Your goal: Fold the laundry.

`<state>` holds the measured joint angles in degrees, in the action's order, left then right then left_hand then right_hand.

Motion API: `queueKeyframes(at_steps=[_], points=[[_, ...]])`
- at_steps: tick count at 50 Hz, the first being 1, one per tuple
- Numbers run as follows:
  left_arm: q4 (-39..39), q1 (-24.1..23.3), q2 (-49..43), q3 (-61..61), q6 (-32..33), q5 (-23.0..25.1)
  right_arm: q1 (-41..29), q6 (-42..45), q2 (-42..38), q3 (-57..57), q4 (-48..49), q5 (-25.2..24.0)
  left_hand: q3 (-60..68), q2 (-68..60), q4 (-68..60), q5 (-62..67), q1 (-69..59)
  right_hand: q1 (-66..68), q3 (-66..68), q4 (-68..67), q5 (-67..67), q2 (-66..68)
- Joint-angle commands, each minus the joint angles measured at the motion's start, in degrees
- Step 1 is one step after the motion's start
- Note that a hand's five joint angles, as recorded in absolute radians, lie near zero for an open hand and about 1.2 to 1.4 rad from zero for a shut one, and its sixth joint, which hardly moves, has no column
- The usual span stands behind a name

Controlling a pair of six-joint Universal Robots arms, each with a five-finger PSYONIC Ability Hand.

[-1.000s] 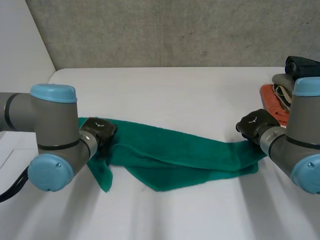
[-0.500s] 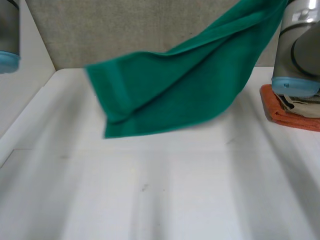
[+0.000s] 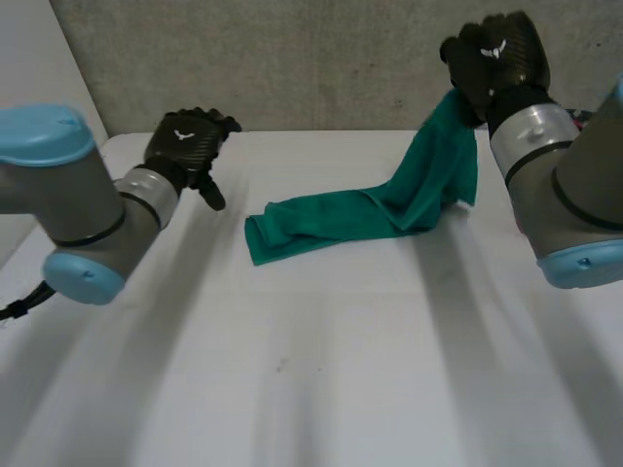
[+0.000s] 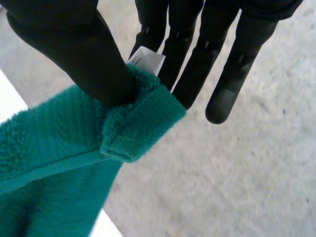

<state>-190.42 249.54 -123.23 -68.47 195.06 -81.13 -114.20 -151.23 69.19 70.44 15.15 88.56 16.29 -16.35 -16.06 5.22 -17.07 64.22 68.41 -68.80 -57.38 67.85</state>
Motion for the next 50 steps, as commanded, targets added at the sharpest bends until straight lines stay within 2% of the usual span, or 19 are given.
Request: queueKeyframes(at_steps=[1, 8, 17, 19, 20, 21, 22, 23, 27, 29, 33, 34, 38, 40, 45, 50], points=[[6.0, -4.1, -6.5, 12.1, -2.6, -2.5, -3.5, -3.3, 7.2, -2.8, -6.3, -2.0, -2.9, 2.9, 2.7, -1.8, 3.7, 15.8, 11.6, -11.2, -12.6, 12.1], [15.4, -9.5, -14.1, 22.7, -5.6, -1.0, -6.2, -7.6, 12.5, -6.5, -10.7, -1.9, -2.6, 2.6, 2.3, -1.5, 3.3, 15.8, 11.6, -11.2, -12.6, 12.1], [18.6, -14.8, -23.3, 31.8, -5.8, -2.1, -7.7, -11.7, 16.8, -13.1, -15.5, -1.7, 1.5, -1.4, -1.7, 2.5, -0.7, 15.8, 11.6, -11.2, -12.6, 12.1], [19.3, -15.7, -24.3, 32.8, -5.9, -1.8, -7.6, -12.1, 17.0, -14.5, -16.0, -1.6, 18.7, -18.7, -19.0, 19.8, -18.0, 15.8, 11.6, -11.2, -12.6, 12.1], [19.9, -16.3, -24.6, 33.0, -5.6, -2.3, -7.4, -12.1, 16.9, -15.1, -16.2, -1.3, 41.5, -41.4, -41.7, 42.5, -40.7, 15.8, 11.6, -11.2, -12.6, 12.1], [20.2, -16.5, -24.6, 33.0, -5.5, -2.5, -7.2, -12.1, 16.7, -15.2, -16.3, -1.1, 57.5, -57.4, -57.7, 58.6, -56.7, 15.8, 11.6, -11.2, -12.6, 12.1], [20.4, -16.5, -24.3, 33.0, -5.6, -3.8, -6.6, -12.1, 16.0, -15.2, -16.4, -1.0, 63.6, -63.6, -63.9, 64.7, -62.9, 15.8, 11.6, -11.2, -12.6, 12.1], [20.5, -16.2, -24.0, 33.0, -5.6, -5.3, -5.4, -12.0, 14.8, -14.7, -16.6, -1.0, 63.7, -63.6, -63.9, 64.8, -62.9, 15.8, 11.6, -11.2, -12.6, 12.1], [21.1, -12.2, -17.7, 30.6, -5.0, -17.7, -1.2, -11.6, 10.9, -12.7, -17.1, -1.0, 63.7, -63.6, -63.9, 64.8, -62.9, 15.8, 11.6, -11.2, -12.6, 12.1], [20.9, -10.6, -14.2, 28.5, -4.4, -19.2, 0.5, -11.3, 9.1, -11.8, -17.0, -0.9, 63.7, -63.6, -63.9, 64.8, -62.9, 15.8, 11.6, -11.2, -12.6, 12.1], [19.9, -6.7, -4.7, 21.3, -0.8, -14.8, 3.9, -9.9, 5.3, -9.7, -17.3, -0.9, 63.7, -63.6, -63.9, 64.8, -62.9, 15.8, 11.6, -11.2, -12.6, 12.1], [19.4, -5.6, -1.2, 18.0, 1.6, -12.1, 4.9, -8.7, 3.8, -8.8, -17.4, -1.0, 63.7, -63.6, -63.9, 64.8, -62.9, 15.8, 11.6, -11.2, -12.6, 12.1], [19.3, -3.5, 6.3, 10.7, 8.5, -7.0, 6.4, -4.6, 0.1, -6.6, -18.6, -0.9, 63.7, -63.6, -63.9, 64.8, -62.9, 15.8, 11.6, -11.2, -12.6, 12.1], [19.5, -2.7, 8.3, 8.0, 11.2, -5.8, 6.6, -3.1, -1.5, -5.7, -19.4, -1.0, 63.7, -63.6, -63.9, 64.8, -62.9, 15.8, 11.6, -11.2, -12.6, 12.1], [20.2, -1.1, 9.4, 2.7, 18.5, -5.4, 6.5, 0.7, -6.7, -3.9, -20.7, -0.9, 63.7, -63.6, -63.9, 64.8, -62.9, 15.8, 11.6, -11.2, -12.6, 12.1], [21.2, 0.4, 2.6, 2.6, 23.4, -6.2, 4.9, 3.9, -14.1, -4.6, -20.2, -0.5, 63.7, -63.6, -63.9, 64.8, -62.9, 15.8, 11.6, -11.2, -12.6, 12.1]])
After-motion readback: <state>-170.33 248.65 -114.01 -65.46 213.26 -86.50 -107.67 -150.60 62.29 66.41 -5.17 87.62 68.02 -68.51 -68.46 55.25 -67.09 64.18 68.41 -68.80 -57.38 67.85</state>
